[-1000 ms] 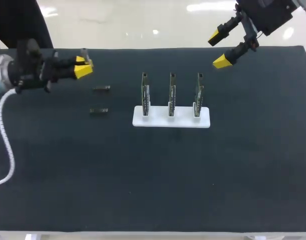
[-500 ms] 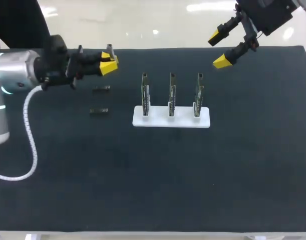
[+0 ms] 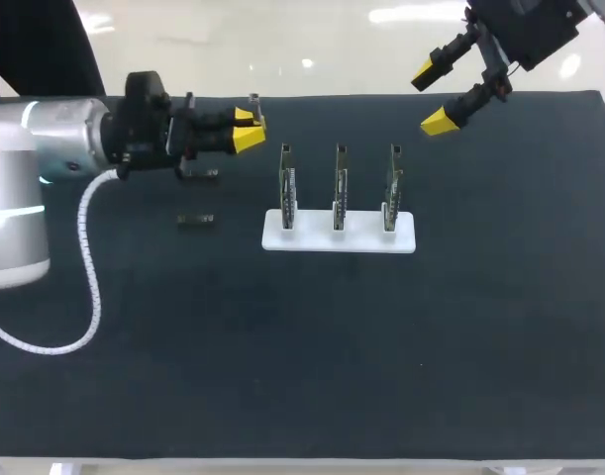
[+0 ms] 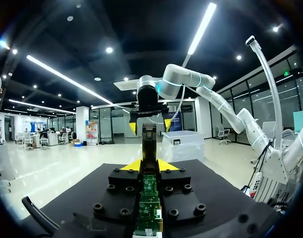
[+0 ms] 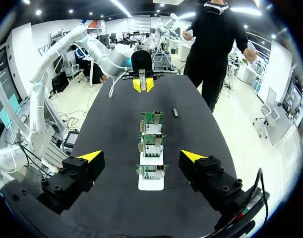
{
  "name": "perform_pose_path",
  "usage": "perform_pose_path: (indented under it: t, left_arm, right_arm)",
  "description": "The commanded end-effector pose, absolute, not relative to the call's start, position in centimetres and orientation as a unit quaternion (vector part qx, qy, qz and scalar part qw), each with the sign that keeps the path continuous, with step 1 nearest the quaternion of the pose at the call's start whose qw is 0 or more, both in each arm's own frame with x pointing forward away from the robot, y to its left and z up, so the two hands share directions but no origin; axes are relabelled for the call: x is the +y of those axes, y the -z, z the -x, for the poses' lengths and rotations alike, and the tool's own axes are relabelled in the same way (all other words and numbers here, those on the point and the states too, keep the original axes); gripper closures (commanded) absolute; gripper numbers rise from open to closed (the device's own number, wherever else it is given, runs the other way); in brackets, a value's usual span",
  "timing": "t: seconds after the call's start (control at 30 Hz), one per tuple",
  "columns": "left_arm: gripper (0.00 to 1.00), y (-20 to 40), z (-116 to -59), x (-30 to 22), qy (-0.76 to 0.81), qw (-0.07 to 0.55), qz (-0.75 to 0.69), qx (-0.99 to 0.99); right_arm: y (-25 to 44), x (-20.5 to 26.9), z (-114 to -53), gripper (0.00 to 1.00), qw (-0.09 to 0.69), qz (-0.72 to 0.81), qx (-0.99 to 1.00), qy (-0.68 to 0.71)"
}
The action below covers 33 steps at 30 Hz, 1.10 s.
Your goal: Pick up the optical module with the left hand, and insert it into the network port with the right hand.
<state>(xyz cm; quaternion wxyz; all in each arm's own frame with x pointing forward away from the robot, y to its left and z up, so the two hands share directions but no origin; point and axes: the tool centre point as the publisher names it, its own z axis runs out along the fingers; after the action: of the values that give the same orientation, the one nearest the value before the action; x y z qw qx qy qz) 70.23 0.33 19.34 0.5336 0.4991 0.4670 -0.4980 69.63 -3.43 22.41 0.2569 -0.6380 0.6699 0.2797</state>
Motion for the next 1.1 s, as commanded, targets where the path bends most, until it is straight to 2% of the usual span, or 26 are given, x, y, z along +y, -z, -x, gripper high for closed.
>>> perform_pose_path:
  t: [0.03, 1.1]
  left_arm:
    - [1.00, -19.00, -70.24, -0.25, 0.496, 0.537, -0.499, 0.466]
    - [1.00, -18.97, -70.27, -0.92, 0.493, 0.536, -0.501, 0.468]
  right_arm:
    - [-22.38, -3.40, -69.70, 0.00, 0.257, 0.638, 0.669, -0.280]
    - [-22.33, -2.56, -69.62, 0.00, 0.270, 0.628, 0.670, -0.289]
